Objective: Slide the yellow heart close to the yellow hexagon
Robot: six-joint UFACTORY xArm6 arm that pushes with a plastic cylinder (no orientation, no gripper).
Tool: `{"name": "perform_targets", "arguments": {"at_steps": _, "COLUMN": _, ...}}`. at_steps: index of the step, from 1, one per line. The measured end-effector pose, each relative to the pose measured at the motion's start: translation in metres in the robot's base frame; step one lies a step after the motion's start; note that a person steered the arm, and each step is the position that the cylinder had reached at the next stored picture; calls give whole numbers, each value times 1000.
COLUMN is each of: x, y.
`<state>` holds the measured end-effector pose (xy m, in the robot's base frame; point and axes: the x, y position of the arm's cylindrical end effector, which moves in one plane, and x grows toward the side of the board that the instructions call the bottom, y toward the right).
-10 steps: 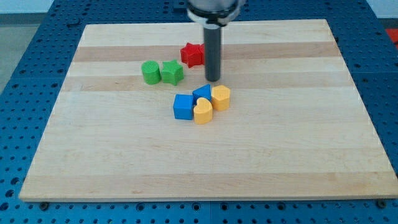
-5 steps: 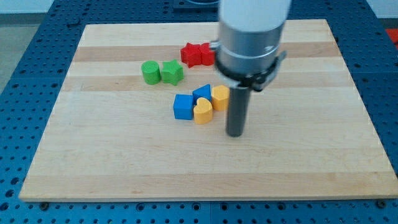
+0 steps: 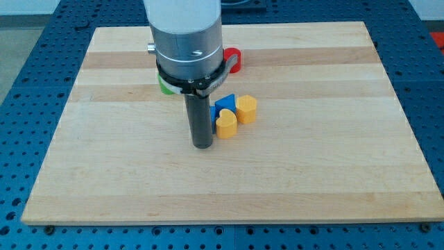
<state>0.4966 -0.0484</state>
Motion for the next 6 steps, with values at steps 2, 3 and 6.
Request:
{"name": "perform_targets", "arguments": {"at_steps": 2, "x": -8, "y": 32}}
{"name": "perform_targets", "arguments": {"at_steps": 3, "x": -11, "y": 52}}
{"name": "perform_targets", "arguments": {"at_steps": 6, "x": -35, "y": 104}}
